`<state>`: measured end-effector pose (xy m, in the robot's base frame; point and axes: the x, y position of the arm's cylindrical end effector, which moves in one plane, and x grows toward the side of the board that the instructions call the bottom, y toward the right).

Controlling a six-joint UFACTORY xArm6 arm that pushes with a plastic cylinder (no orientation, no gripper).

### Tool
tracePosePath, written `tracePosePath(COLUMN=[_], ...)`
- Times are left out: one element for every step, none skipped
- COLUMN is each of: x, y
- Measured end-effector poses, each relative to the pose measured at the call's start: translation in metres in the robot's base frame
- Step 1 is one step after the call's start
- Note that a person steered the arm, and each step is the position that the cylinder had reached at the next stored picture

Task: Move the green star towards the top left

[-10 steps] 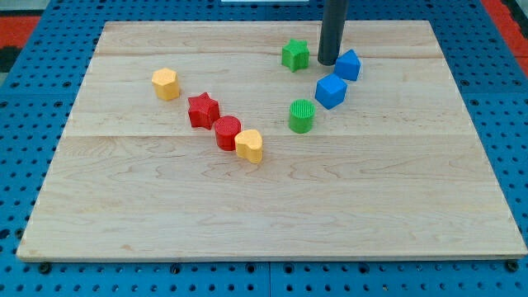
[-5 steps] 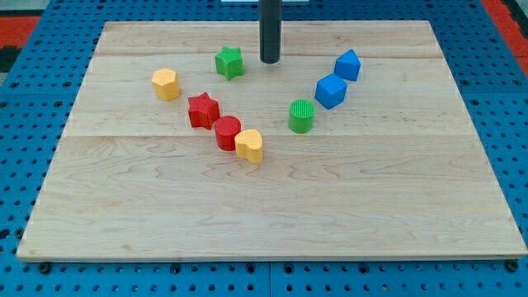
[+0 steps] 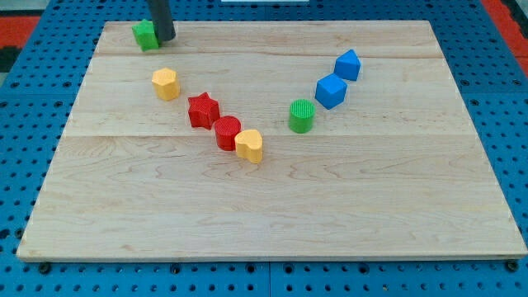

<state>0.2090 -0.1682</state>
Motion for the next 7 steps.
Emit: tracePosePath(x=[-0.013, -0.018, -0.008, 0.007, -0.007, -0.017, 0.006], y=[-0.025, -0.035, -0.058, -0.058, -0.072, -0.079, -0.101])
